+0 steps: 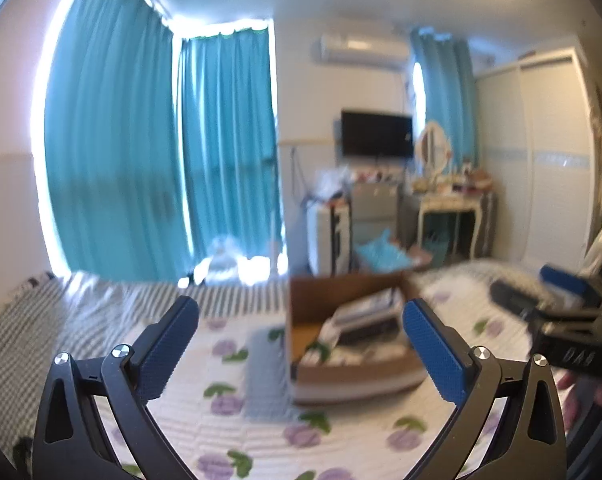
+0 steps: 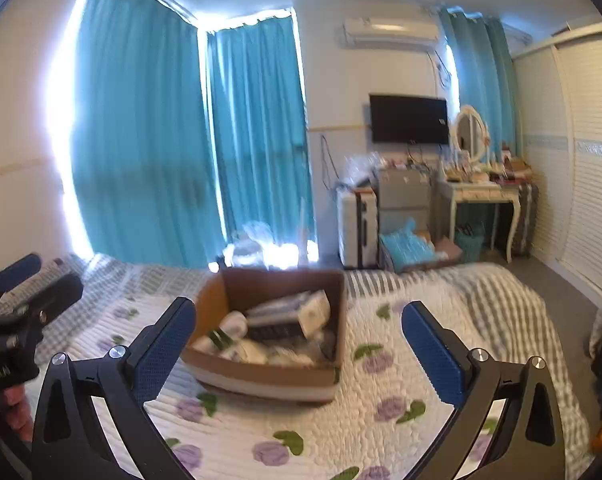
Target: Organize soft objects
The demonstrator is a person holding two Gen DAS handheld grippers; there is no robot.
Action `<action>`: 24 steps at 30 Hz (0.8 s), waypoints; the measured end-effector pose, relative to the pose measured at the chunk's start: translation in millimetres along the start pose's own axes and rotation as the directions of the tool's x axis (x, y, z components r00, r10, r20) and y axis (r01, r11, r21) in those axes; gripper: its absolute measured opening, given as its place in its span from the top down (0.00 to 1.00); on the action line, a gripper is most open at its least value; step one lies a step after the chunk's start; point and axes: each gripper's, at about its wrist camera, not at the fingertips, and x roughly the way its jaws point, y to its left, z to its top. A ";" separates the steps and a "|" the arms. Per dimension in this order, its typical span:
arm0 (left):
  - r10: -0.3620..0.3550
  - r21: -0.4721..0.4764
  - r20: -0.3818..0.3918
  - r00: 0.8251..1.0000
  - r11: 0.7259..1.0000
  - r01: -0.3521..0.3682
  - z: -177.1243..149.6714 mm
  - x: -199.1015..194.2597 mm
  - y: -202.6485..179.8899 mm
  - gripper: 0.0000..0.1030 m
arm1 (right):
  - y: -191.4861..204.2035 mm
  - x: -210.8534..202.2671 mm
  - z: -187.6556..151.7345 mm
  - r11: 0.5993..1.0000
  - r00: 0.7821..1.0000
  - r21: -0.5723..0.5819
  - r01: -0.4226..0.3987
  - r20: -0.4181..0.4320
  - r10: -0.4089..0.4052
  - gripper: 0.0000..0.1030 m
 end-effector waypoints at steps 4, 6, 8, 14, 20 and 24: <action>0.034 -0.003 -0.083 0.996 0.999 -0.035 -27.1 20.0 8.9 0.00 | 4.1 19.3 -18.7 1.000 0.999 -0.022 0.010 -0.031 -0.010 0.00; 0.032 -0.013 -0.103 0.994 0.999 -0.034 -32.7 22.2 12.8 0.00 | 5.1 24.5 -23.9 1.000 0.999 -0.019 0.007 -0.047 -0.008 0.00; 0.024 -0.023 -0.109 0.994 0.999 -0.027 -33.6 21.6 14.3 0.00 | 6.1 29.0 -26.3 1.000 0.998 -0.017 0.008 -0.061 -0.009 0.00; 0.023 -0.027 -0.101 0.995 0.999 -0.026 -33.6 17.4 12.3 0.00 | 10.3 30.7 -29.9 1.000 0.996 -0.024 0.008 -0.084 -0.010 0.00; 0.024 -0.027 -0.101 0.995 0.999 -0.027 -35.7 16.3 15.8 0.00 | 15.2 26.4 -28.9 0.999 0.997 -0.036 0.014 -0.080 -0.017 0.00; 0.018 -0.033 -0.106 0.994 0.999 -0.022 -37.2 16.9 17.0 0.00 | 18.7 27.2 -30.1 0.999 0.996 -0.048 0.016 -0.083 -0.020 0.00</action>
